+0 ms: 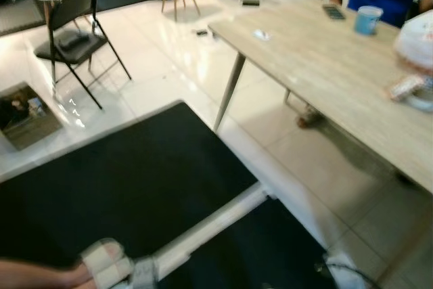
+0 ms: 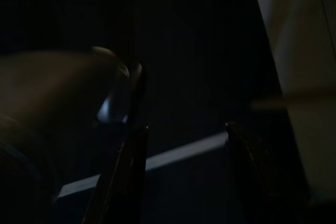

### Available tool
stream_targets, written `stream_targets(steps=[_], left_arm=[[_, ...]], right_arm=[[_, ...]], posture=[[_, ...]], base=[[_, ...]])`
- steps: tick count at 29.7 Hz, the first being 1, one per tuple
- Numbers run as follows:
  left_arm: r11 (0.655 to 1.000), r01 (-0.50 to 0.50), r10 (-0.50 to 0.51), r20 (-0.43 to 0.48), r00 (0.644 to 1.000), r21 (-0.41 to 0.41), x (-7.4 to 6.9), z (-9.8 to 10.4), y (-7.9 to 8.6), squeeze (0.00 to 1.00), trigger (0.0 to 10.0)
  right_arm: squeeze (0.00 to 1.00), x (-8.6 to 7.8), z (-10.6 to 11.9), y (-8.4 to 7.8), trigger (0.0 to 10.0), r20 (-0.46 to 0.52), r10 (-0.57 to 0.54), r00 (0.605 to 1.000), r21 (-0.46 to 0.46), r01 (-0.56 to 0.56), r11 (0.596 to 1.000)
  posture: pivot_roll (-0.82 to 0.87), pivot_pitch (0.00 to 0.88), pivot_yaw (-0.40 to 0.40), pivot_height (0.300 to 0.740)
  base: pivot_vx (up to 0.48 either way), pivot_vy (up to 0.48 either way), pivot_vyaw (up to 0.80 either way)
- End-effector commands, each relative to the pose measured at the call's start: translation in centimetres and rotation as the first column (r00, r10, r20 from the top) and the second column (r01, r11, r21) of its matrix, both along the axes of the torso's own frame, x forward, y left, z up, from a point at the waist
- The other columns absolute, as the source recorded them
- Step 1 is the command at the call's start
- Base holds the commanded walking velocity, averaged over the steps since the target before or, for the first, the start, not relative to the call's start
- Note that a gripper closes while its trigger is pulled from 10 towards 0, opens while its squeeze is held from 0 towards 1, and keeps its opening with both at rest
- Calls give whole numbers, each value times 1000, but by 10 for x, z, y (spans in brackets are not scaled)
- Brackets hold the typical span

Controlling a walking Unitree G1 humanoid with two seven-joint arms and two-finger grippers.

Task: Restocking fridge

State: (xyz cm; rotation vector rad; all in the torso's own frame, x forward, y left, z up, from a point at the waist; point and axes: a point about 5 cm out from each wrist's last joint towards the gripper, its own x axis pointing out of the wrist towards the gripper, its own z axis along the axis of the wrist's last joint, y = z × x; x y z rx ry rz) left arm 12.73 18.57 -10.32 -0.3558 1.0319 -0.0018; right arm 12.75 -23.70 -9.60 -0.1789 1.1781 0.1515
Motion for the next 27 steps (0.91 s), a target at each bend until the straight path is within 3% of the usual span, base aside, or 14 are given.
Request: stream_targets(steps=[1, 14, 20, 27], left_arm=[[1000, -2, 2, -31, 1000, 11, -10, -3, 4, 0, 10000], [1000, 0, 0, -36, 999, 9, -11, -3, 3, 0, 10000], [1000, -1, 2, -39, 999, 14, -13, -3, 5, 0, 10000], [1000, 1, 0, -44, 999, 21, -14, -4, 7, 0, 10000]], right_arm=[[0, 1, 0, 3, 10000, 9, -3, 1000, 6, 3, 1000], [0, 4, 1, 3, 10000, 27, -41, 999, 20, 41, 999], [0, 4, 1, 3, 10000, 29, -45, 999, 16, 45, 999], [0, 4, 1, 2, 10000, 33, -51, 998, 15, 50, 999]], posture=[[-49, 0, 17, 740], [-49, 0, 21, 740], [-37, 0, 19, 740], [-35, 0, 17, 740]], base=[[446, 0, 0], [446, 0, 0], [446, 0, -800], [445, 0, 0]])
